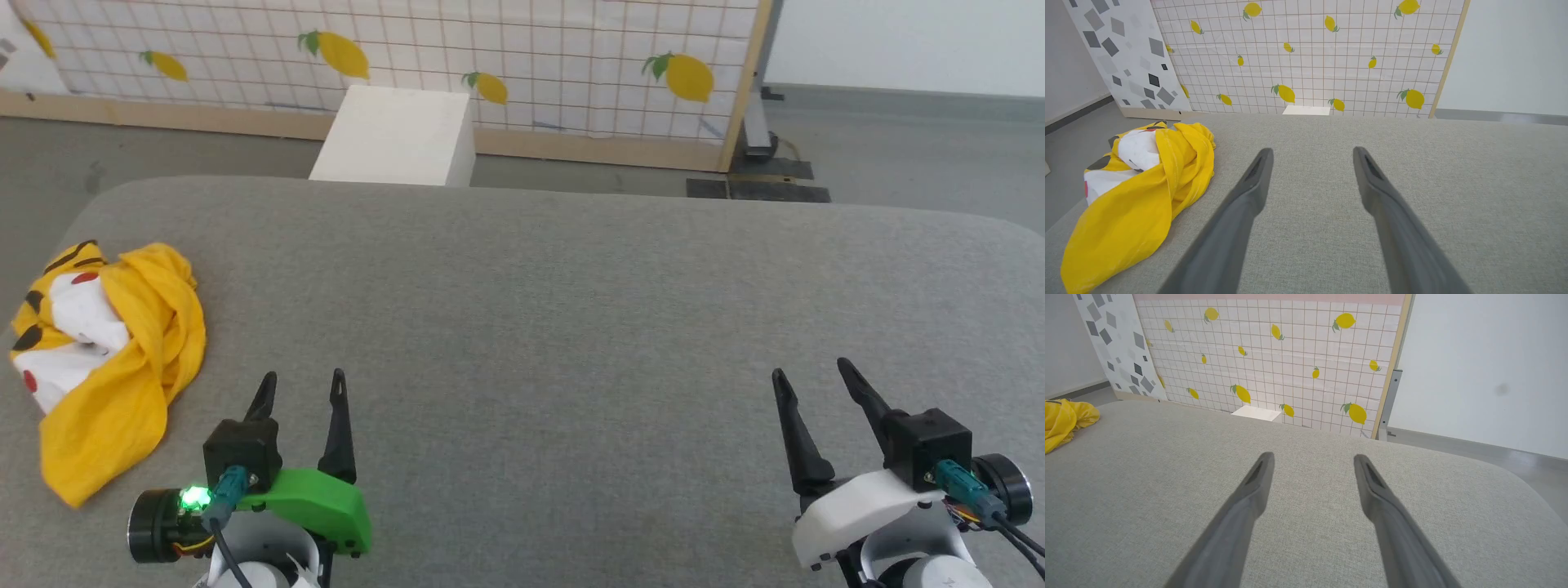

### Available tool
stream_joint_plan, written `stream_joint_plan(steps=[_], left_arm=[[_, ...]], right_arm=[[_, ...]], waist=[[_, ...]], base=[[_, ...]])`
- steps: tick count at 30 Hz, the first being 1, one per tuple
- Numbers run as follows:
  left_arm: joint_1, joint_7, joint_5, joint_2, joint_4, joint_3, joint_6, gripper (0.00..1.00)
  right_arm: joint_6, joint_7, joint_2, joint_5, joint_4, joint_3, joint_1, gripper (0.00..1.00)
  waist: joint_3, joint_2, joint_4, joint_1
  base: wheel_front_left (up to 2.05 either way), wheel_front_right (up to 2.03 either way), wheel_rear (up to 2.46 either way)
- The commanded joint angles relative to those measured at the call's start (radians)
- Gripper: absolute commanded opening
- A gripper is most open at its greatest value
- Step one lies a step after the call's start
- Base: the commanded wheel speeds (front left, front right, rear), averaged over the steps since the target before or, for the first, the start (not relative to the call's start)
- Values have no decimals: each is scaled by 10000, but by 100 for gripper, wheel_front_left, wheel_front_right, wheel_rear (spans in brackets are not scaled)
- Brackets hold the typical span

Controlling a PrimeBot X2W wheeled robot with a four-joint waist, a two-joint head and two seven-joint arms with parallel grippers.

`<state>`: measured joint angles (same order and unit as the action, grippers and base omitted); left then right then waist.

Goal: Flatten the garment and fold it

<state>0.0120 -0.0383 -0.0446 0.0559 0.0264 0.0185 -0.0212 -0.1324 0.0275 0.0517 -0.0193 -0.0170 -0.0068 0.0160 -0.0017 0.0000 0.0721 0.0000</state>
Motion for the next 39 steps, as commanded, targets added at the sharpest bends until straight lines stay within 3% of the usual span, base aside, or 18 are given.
stream_joint_plan(steps=[1, 16, 39], left_arm=[[-10, -136, -101, 45, 32, 19, -93, 100], [-201, -486, -481, 170, 47, -49, -418, 100], [-315, -1000, -992, 155, 150, -6, -882, 100]], right_arm=[[3, 130, -4, -97, -55, -5, -93, 100], [6, 435, -6, -354, -275, 172, -208, 100], [9, 742, -9, -528, -474, 239, -422, 100]], waist=[[-14, 0, 247, 0], [-91, 0, 1531, 0], [49, 0, 2812, 0]], base=[[0, 0, 0], [0, 0, 0], [-1, -1, -1]])
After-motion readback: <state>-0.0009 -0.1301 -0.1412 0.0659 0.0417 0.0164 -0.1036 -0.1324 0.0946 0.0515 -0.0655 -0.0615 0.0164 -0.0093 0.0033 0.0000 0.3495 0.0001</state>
